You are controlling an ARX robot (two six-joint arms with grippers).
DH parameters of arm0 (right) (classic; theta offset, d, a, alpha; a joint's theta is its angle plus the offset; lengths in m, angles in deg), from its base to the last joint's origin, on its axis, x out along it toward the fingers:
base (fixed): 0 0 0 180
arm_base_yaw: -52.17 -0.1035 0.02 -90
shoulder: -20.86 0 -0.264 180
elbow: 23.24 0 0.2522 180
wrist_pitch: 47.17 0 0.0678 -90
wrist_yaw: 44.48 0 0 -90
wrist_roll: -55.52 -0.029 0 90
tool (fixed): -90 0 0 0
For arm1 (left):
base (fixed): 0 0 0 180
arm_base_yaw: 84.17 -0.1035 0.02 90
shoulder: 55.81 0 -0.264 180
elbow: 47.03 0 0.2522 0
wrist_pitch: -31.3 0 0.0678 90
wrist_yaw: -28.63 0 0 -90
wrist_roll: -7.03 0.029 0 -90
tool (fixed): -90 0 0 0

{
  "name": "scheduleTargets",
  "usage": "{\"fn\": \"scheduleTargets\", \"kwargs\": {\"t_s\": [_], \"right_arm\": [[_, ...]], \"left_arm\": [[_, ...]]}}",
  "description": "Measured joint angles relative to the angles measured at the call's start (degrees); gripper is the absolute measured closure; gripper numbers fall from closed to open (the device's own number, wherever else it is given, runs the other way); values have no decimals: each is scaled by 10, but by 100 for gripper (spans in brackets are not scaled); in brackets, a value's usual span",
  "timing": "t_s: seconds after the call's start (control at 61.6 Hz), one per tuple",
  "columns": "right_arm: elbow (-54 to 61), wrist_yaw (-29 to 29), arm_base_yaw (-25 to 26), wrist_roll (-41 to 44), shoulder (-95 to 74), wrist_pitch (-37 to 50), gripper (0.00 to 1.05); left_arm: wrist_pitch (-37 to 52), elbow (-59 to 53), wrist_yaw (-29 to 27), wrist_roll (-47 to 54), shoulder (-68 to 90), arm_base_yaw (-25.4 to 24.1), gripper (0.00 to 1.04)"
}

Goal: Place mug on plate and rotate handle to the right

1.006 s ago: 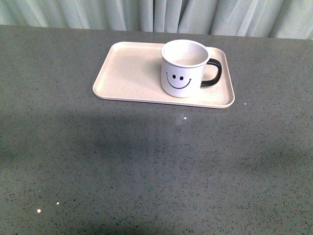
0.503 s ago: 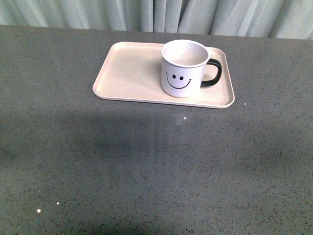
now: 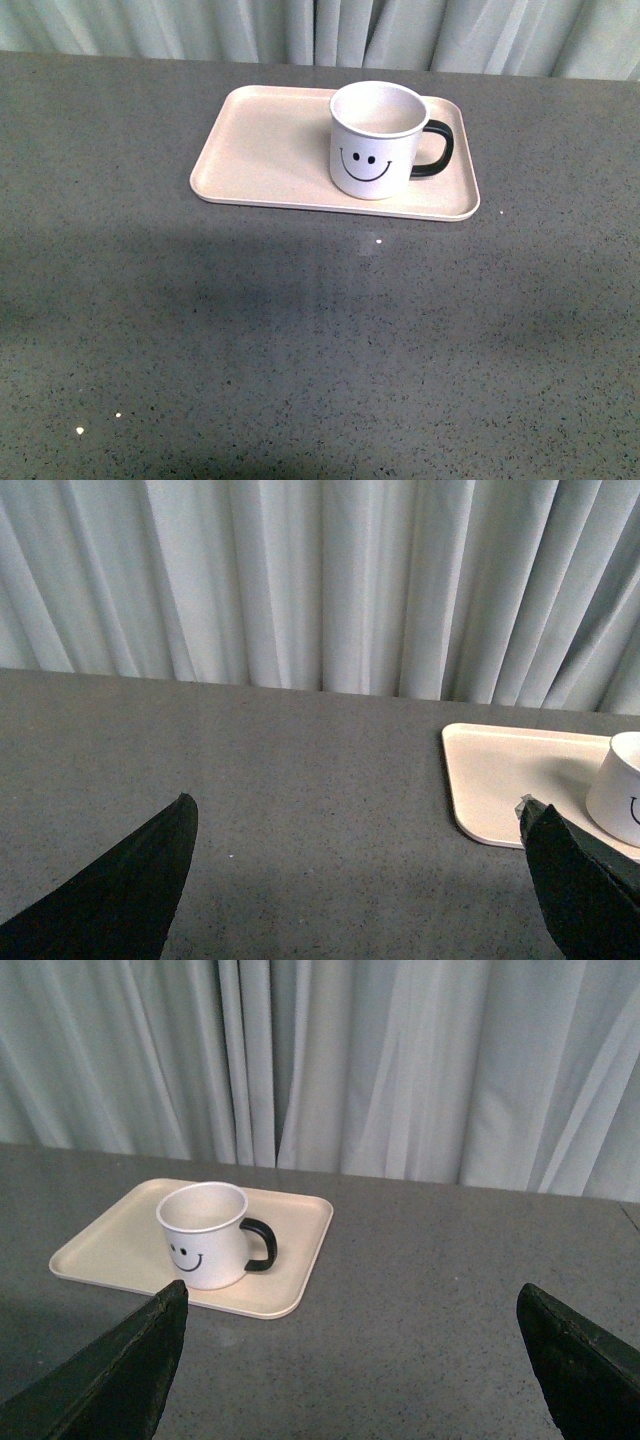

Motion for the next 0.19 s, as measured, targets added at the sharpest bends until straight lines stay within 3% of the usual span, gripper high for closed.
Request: {"fn": "scheduleTargets", "kwargs": {"t_s": [0.195], "right_arm": [[0,0,0,0,0,0,9]], "left_arm": [[0,0,0,0,0,0,9]]}}
